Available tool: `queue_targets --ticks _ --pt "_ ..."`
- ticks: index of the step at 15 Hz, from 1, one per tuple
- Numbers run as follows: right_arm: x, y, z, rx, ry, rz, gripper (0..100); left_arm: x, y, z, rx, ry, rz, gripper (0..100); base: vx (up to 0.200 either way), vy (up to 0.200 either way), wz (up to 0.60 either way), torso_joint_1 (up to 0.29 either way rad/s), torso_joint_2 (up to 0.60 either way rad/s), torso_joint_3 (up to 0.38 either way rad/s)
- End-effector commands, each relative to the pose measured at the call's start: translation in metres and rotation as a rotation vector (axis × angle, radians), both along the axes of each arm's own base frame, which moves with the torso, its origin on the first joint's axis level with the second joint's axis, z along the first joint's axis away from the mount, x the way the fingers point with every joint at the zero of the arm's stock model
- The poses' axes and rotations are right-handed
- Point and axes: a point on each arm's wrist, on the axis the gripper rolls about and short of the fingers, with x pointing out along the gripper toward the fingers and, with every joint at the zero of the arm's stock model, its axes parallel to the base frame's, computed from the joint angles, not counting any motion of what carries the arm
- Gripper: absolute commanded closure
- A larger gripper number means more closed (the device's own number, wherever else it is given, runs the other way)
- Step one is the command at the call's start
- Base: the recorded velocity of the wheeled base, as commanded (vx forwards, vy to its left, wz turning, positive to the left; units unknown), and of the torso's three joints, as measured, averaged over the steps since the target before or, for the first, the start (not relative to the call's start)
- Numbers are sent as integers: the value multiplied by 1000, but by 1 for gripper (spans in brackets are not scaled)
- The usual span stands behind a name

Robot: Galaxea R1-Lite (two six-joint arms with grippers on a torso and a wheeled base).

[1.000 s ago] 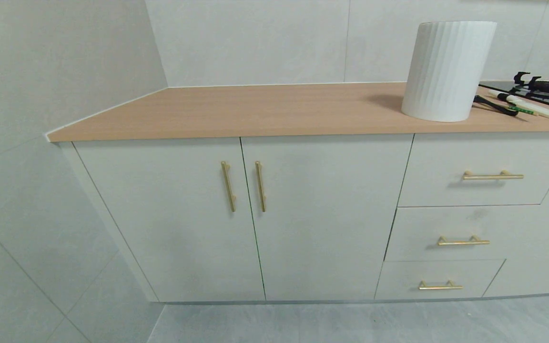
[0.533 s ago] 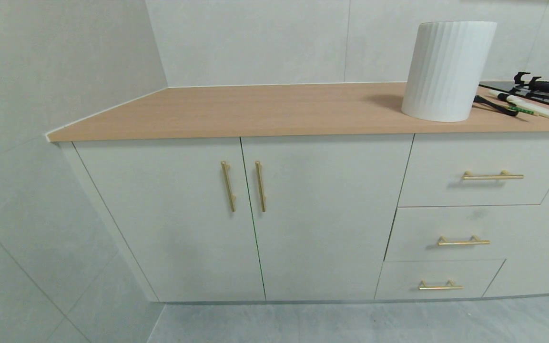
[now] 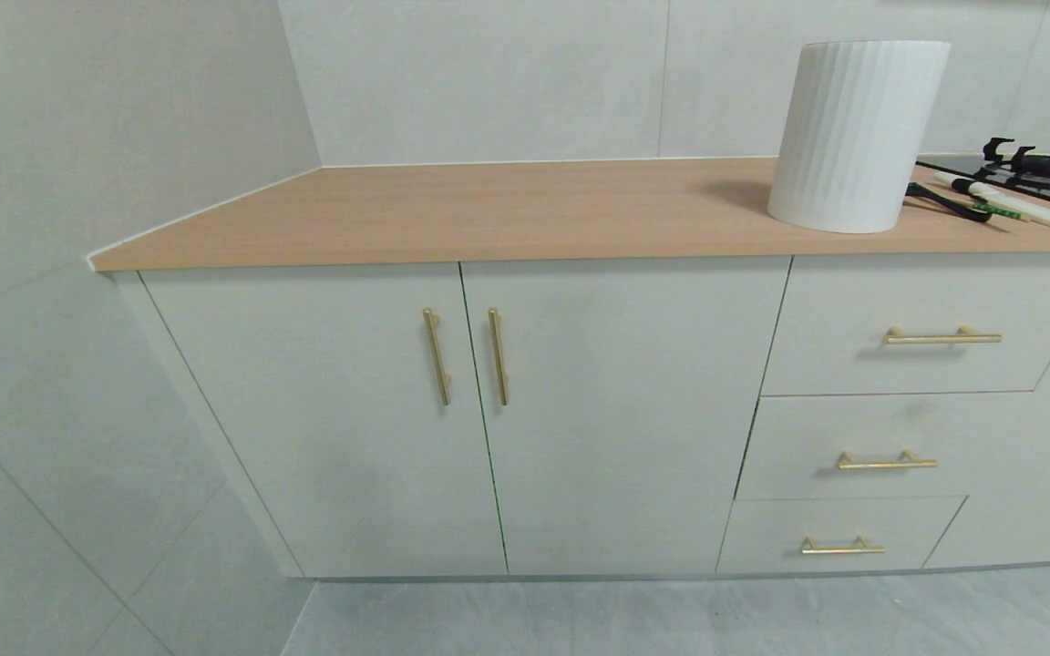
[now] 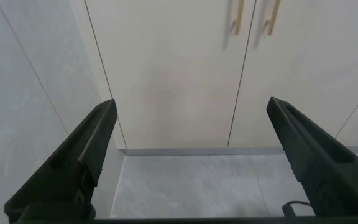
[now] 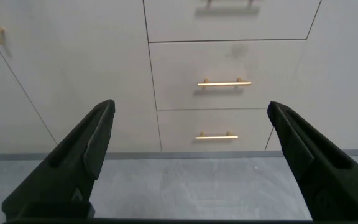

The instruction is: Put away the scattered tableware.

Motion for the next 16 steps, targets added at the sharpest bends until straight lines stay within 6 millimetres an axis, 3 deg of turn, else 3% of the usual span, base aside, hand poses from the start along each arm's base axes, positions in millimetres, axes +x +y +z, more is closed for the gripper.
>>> queue_targets --ticks 1,13,16 --pt "0 0 0 0 3 2 0 0 0 0 1 0 1 0 0 0 0 0 0 0" --pt "0 0 0 -3 5 15 0 0 0 0 -5 0 15 0 0 0 0 0 0 0" --pt "0 0 0 -3 5 15 0 0 0 0 -5 0 13 0 0 -200 0 4 4 4"
